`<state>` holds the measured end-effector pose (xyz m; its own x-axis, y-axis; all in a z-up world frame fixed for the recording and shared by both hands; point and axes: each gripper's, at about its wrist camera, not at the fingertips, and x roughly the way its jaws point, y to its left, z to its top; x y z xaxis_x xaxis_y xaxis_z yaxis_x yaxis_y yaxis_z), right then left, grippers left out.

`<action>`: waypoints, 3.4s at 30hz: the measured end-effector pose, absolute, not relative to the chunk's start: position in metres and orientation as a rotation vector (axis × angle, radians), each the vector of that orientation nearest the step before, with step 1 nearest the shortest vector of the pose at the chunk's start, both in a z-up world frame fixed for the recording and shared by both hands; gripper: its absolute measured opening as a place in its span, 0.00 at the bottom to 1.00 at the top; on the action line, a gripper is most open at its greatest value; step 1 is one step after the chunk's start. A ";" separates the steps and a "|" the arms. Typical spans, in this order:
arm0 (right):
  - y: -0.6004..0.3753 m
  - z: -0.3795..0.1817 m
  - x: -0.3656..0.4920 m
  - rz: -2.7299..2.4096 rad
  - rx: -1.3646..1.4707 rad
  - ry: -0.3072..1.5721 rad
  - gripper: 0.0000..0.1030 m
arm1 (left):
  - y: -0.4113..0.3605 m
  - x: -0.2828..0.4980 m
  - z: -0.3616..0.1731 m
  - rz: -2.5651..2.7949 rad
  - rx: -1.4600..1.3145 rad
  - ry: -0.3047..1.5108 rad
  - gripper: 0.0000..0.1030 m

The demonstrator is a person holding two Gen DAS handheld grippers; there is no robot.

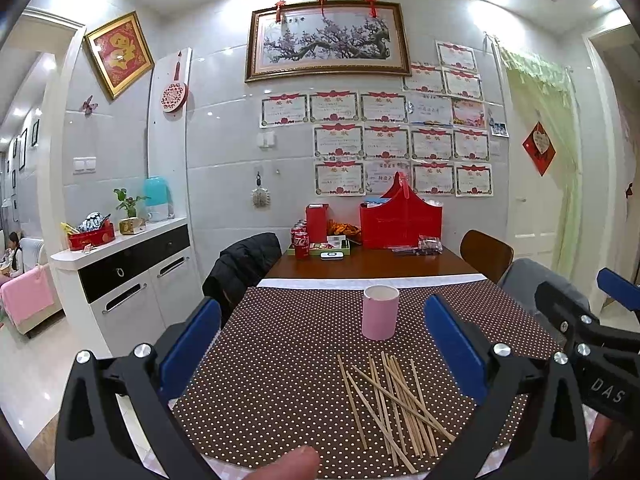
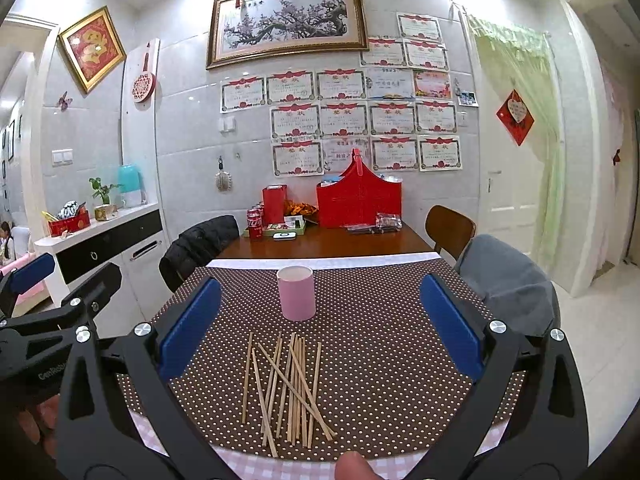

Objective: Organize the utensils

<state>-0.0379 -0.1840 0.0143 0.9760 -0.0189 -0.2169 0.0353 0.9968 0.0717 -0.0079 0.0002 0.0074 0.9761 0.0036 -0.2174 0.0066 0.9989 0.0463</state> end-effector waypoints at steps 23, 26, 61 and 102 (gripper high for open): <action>-0.196 0.015 -0.038 -0.035 0.073 0.214 0.94 | 0.004 -0.007 0.007 -0.005 0.050 0.223 0.96; -0.195 0.015 -0.038 -0.032 0.071 0.212 0.94 | 0.003 -0.007 0.006 -0.006 0.051 0.223 0.96; -0.187 -0.011 0.021 0.017 0.048 0.319 0.94 | 0.022 0.059 -0.034 0.003 0.030 0.379 0.96; -0.207 -0.191 0.189 0.251 -0.008 0.986 0.83 | 0.006 0.266 -0.239 -0.043 0.125 0.989 0.96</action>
